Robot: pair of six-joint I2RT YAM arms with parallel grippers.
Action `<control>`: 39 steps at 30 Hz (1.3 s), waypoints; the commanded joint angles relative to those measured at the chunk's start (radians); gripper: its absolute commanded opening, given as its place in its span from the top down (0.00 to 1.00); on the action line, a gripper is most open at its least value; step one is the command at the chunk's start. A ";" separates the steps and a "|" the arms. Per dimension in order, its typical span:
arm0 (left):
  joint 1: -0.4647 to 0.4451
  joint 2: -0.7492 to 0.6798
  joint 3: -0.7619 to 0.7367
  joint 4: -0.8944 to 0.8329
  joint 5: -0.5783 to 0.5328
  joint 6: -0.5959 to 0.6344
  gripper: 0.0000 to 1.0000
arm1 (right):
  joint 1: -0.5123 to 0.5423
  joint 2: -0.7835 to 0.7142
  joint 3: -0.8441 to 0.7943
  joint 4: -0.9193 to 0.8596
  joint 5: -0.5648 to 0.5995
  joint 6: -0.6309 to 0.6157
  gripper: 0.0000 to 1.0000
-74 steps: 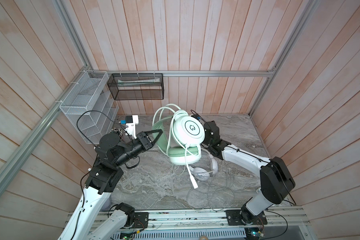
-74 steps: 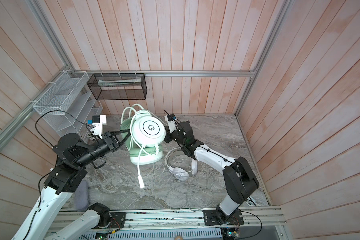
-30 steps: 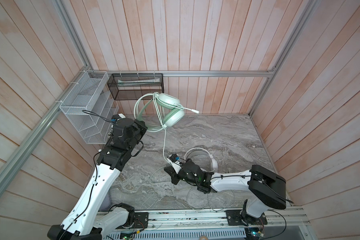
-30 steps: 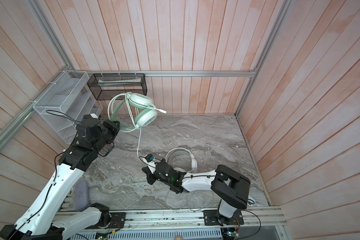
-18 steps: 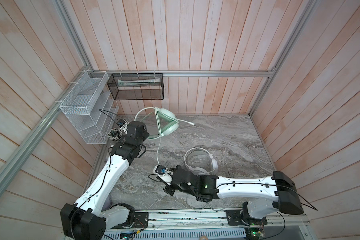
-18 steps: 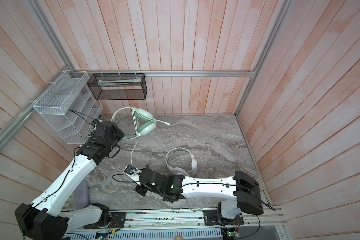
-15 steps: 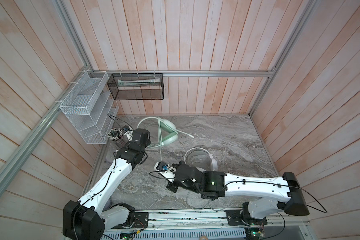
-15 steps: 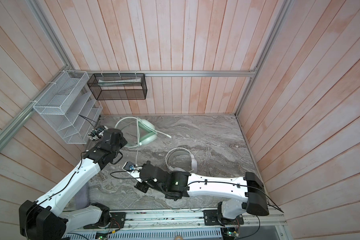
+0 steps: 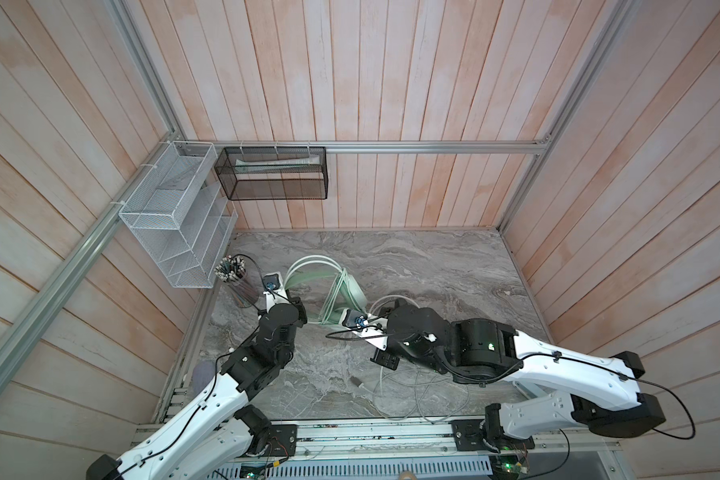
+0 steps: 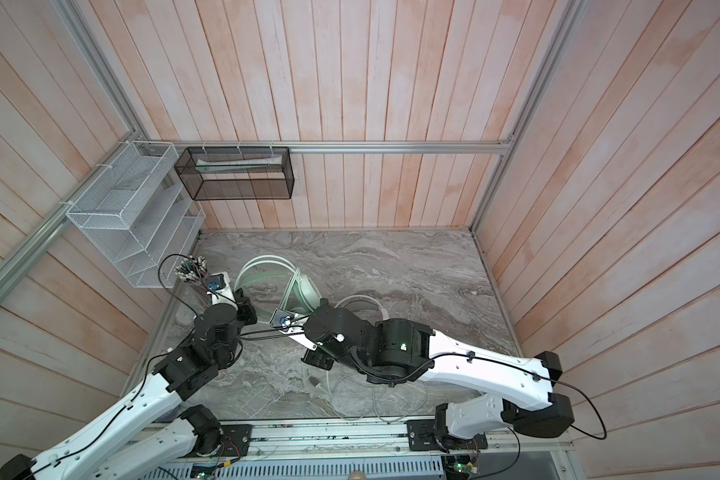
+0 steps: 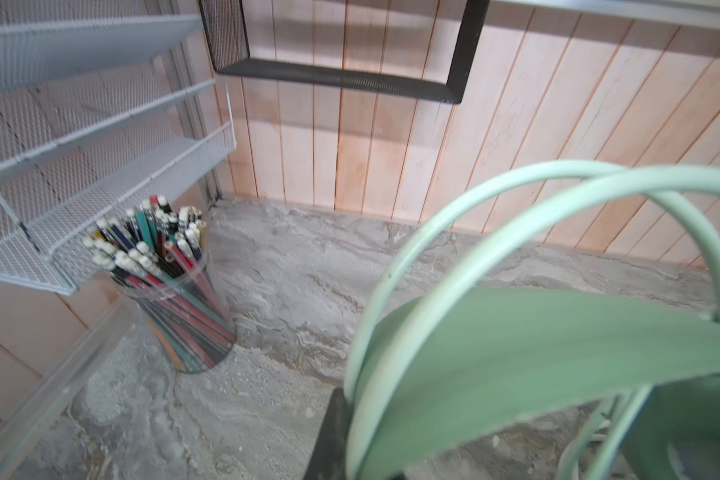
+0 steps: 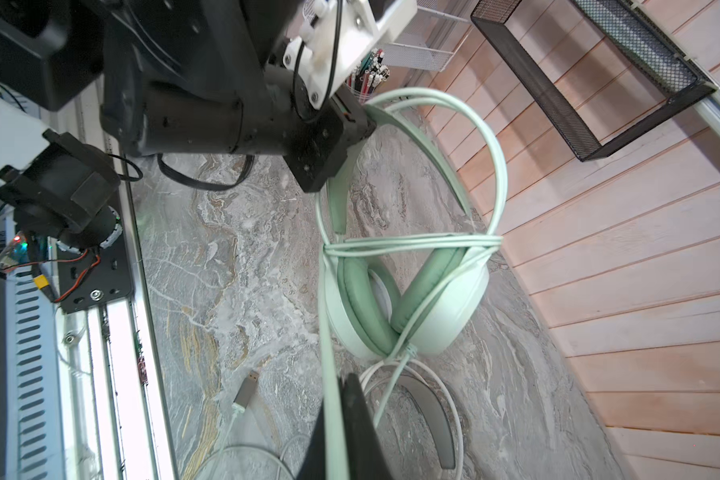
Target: Wrap the headphones
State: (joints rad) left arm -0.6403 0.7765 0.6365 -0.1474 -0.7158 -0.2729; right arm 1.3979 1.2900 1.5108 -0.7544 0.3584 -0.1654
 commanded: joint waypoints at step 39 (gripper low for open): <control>-0.064 -0.113 0.438 -0.583 0.597 0.036 1.00 | -0.653 -0.189 -0.387 0.630 -0.628 0.046 1.00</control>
State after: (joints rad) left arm -0.7071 0.6453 0.9913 -0.6514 -0.1867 -0.1196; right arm 0.7929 1.1107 1.1309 -0.2665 -0.2028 -0.1787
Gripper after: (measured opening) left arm 0.082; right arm 0.049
